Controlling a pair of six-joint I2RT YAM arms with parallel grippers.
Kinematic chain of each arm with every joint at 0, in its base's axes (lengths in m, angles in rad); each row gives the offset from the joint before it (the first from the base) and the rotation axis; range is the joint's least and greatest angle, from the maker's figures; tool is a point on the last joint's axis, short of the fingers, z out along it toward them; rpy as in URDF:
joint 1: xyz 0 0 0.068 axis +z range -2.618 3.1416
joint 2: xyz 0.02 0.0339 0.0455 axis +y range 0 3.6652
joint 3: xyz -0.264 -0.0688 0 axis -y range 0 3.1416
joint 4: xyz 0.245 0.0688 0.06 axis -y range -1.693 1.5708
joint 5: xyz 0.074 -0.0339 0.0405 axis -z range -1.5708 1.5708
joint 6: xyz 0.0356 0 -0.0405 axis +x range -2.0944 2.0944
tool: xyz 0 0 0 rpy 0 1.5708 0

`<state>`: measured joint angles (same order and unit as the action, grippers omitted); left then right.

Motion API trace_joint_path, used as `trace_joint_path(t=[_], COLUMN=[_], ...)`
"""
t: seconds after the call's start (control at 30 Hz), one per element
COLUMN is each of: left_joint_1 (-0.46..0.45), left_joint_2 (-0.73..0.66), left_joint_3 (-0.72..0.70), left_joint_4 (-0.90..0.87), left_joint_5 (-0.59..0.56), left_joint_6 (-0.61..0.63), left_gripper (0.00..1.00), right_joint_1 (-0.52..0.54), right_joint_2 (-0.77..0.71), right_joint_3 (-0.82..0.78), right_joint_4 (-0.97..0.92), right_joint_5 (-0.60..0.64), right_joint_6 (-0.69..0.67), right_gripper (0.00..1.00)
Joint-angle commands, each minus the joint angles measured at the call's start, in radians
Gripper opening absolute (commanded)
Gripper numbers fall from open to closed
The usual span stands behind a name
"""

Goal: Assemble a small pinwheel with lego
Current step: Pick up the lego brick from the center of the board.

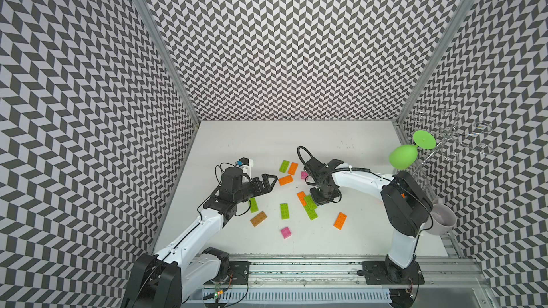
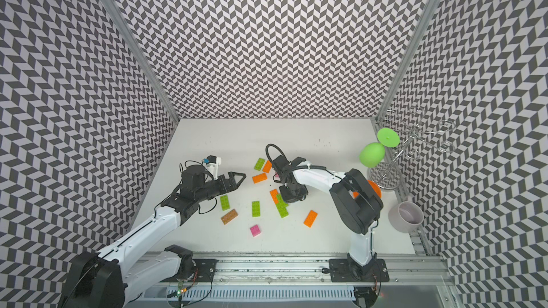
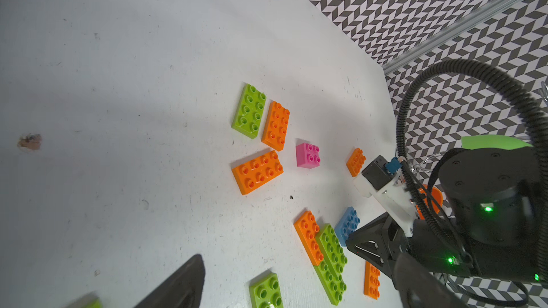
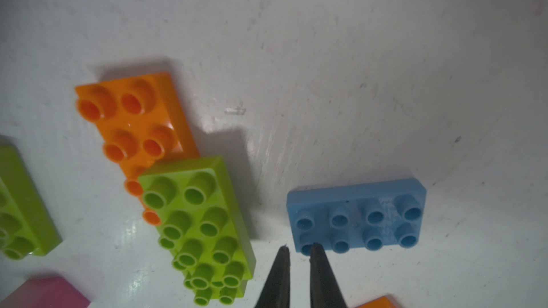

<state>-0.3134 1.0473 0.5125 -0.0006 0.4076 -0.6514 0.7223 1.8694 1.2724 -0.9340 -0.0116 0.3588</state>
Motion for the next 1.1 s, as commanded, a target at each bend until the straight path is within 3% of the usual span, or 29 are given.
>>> trace_joint_path(t=[0.0, 0.63, 1.07], left_joint_1=[0.005, 0.005, 0.006], left_joint_2=[0.005, 0.016, -0.007], left_joint_3=[0.012, 0.014, 0.023], left_joint_4=[0.014, 0.022, 0.019], left_joint_5=[0.013, 0.025, 0.065], left_joint_6=[0.016, 0.016, 0.011], left_gripper=[1.00, 1.00, 1.00], right_joint_1=[-0.004, -0.003, -0.003], right_joint_2=[0.025, 0.058, -0.009], right_joint_3=[-0.026, -0.042, -0.009], right_joint_4=[0.009, -0.008, -0.011], right_joint_5=[0.022, 0.131, 0.081], right_joint_6=[-0.003, 0.034, 0.051], right_gripper=[0.15, 0.15, 0.16])
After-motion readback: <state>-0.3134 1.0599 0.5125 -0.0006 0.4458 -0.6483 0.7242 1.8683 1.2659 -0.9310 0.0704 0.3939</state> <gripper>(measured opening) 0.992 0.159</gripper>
